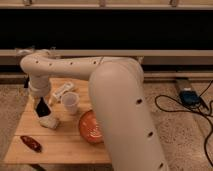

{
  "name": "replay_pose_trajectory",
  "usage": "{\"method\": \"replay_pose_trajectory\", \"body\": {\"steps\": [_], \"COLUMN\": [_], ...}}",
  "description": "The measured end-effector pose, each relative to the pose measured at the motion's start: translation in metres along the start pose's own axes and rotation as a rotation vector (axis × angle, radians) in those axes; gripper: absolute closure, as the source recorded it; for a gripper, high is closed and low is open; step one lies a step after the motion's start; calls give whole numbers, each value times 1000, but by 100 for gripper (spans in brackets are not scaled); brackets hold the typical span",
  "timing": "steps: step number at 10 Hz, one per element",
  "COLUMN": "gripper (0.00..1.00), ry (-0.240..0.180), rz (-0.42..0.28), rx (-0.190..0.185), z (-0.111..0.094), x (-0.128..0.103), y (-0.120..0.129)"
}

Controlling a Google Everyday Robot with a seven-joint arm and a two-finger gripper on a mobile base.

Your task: Place the eraser in the ceramic cup

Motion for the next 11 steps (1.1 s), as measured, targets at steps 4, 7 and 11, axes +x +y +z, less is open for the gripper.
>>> {"method": "replay_pose_trajectory", "body": {"steps": [4, 7, 11], "gripper": [100, 100, 100], "ry": [-98, -145, -172], "rz": [-8, -7, -21], "rx": [-33, -48, -52], "z": [-27, -38, -44], "x": [-32, -49, -36], "y": [-44, -87, -107]}}
